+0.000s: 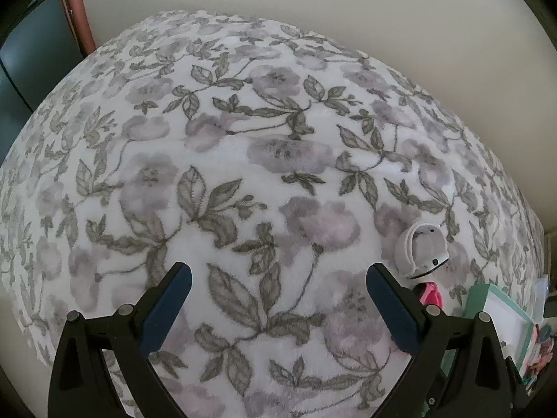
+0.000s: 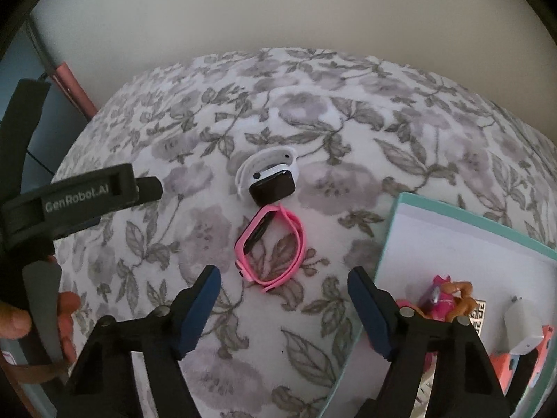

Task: Organize rigid objects
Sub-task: 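Move both open tools back toward the pink band and white watch, then grasp the pink watch band with the right gripper while the left grasps the white smartwatch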

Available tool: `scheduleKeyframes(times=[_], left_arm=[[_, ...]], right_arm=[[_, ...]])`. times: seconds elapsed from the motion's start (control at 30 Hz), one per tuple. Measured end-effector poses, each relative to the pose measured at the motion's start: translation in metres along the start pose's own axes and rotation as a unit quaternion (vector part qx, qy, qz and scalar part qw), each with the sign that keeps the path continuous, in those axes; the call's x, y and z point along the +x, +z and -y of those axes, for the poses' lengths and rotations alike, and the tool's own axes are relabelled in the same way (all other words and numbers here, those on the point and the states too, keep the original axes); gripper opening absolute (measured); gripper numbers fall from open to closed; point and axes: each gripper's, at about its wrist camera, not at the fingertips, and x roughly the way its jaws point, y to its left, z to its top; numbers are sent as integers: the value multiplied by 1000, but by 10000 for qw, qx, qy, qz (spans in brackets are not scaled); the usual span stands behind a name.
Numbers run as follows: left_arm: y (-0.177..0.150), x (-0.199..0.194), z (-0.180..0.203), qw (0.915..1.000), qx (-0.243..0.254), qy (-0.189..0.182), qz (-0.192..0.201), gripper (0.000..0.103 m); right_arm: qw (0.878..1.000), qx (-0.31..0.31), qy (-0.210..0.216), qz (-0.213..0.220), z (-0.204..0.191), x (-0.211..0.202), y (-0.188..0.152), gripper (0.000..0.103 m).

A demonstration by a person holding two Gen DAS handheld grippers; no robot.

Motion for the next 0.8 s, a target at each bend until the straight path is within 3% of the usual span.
scheduleKeyframes(times=[0.2, 0.8], left_arm=[[2, 7, 0, 10000, -7, -33, -66, 100], [-2, 20, 14, 9997, 151, -32, -198, 100]], right_arm=[[10000, -54, -13, -71, -3, 12, 4, 72], [9982, -430, -344, -244, -14, 44, 8, 71]])
